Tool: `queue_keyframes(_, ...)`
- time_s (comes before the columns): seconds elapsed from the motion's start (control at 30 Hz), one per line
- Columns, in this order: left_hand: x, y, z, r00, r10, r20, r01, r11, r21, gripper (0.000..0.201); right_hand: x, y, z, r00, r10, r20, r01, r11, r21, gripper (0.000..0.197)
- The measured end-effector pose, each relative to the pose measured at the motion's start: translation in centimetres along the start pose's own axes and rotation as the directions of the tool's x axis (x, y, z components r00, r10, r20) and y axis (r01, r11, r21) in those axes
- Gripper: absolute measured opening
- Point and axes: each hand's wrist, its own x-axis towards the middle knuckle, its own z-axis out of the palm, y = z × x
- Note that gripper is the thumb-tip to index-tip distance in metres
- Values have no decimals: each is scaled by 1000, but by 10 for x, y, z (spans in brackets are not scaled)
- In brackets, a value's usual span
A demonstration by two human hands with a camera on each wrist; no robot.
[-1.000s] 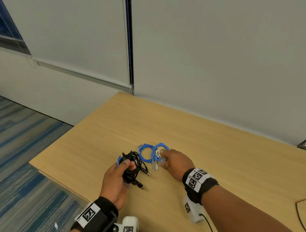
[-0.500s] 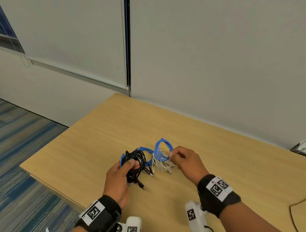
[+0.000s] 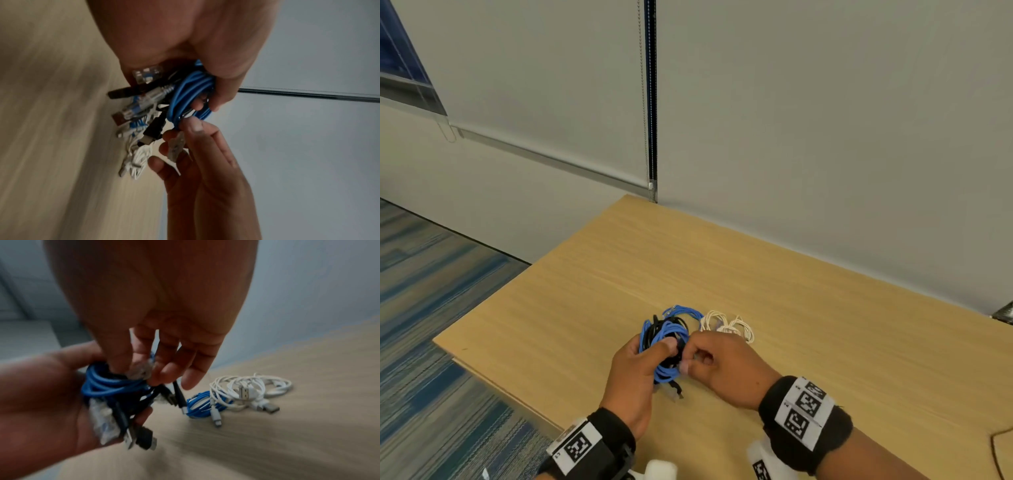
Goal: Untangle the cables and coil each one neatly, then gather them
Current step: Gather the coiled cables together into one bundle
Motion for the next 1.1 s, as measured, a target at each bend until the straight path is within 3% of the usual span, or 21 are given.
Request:
queue_keyframes(0.07, 4, 2, -15, 996, 6, -84, -4, 1000, 31, 8, 9, 1, -2, 997, 67, 30, -72, 977, 203, 8)
queue_keyframes(0.13, 8, 5, -27, 987, 17, -158, -11, 999, 36, 9, 23, 7, -2, 983, 174, -59, -156, 959, 236, 11)
queue_keyframes(0.2, 12, 6, -35, 980, 17, -199, -12, 1000, 28, 10, 39, 11, 1, 965, 242, -102, -229, 966, 124, 19)
queue_keyframes(0.27, 14, 6, -43, 978, 4, -209, -1, 1000, 16, 9, 55, 14, 13, 969, 243, -41, -246, 967, -71, 30)
queue_keyframes(0.37, 15, 7, -50, 979, -1, -205, 0, 1000, -4, 17, 72, 16, 36, 963, 268, 42, -237, 907, -349, 31)
queue_keyframes(0.5, 20, 10, -55, 980, 1, -199, -3, 1000, -13, 26, 77, 21, 48, 949, 315, 29, -257, 820, -512, 34)
queue_keyframes(0.57, 22, 10, -56, 981, -3, -196, 0, 1000, -16, 27, 75, 26, 47, 951, 308, -1, -271, 834, -482, 30)
queue_keyframes(0.73, 28, 10, -46, 985, -5, -173, 2, 1000, -21, 31, 60, 22, 26, 961, 195, -196, -228, 961, -160, 3)
queue_keyframes(0.83, 31, 8, -30, 989, -3, -146, -1, 1000, -24, 52, 44, 9, 15, 957, 137, -254, -149, 988, -30, 10)
queue_keyframes(0.93, 29, 6, -13, 996, 3, -94, -7, 999, -40, 54, 28, -6, 14, 962, 65, -264, -68, 998, -5, 3)
queue_keyframes(1.03, 22, 6, 2, 1000, -1, -4, 0, 997, -80, 40, 19, -12, 15, 965, 23, -261, -29, 999, -21, 10)
queue_keyframes(1.1, 20, 3, 8, 1000, 3, 31, 1, 992, -128, 42, 14, -12, 15, 966, 7, -259, -18, 999, -39, 13)
